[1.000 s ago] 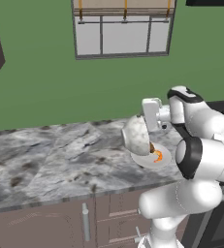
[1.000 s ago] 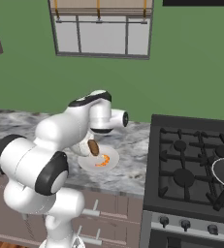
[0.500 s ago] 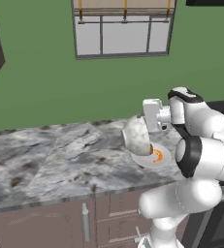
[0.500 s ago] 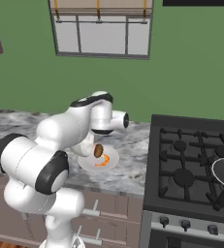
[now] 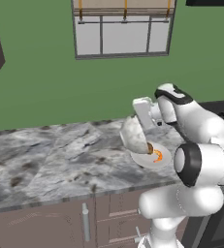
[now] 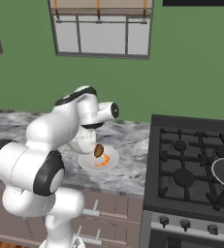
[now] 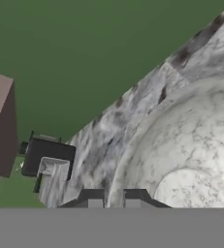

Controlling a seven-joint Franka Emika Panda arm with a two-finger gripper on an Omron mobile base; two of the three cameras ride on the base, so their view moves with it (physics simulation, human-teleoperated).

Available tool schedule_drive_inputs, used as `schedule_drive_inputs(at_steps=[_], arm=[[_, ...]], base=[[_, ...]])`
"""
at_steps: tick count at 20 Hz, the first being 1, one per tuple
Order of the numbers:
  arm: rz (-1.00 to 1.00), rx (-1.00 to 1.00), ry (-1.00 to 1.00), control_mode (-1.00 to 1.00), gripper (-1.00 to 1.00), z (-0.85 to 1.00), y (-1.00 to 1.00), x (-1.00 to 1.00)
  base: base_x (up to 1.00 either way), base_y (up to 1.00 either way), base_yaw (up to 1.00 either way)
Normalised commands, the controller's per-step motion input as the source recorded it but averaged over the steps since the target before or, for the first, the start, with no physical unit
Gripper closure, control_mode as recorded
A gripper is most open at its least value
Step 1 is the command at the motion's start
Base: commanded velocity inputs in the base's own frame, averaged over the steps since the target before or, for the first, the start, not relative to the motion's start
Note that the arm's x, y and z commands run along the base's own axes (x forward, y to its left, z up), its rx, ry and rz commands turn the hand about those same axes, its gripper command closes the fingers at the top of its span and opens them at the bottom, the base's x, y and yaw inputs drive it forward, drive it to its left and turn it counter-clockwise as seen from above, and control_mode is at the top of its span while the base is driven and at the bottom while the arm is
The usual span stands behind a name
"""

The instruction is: Place the shrimp on the plate and place the potato on the same plate.

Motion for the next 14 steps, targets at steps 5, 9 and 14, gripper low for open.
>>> schedule_drive_inputs(at_steps=[5, 9, 14], arm=[[-0.06, -0.20, 0.00, -1.00, 1.00, 0.40, 0.80, 0.00], [0.00, -0.30, 0.06, -1.00, 1.00, 0.05, 0.69, 0.00], [0.00, -0.32, 0.14, -1.00, 1.00, 0.00, 0.59, 0.00]], base=[[0.00, 0.00, 0.00], [0.00, 0.00, 0.00], [0.00, 0.00, 0.00]])
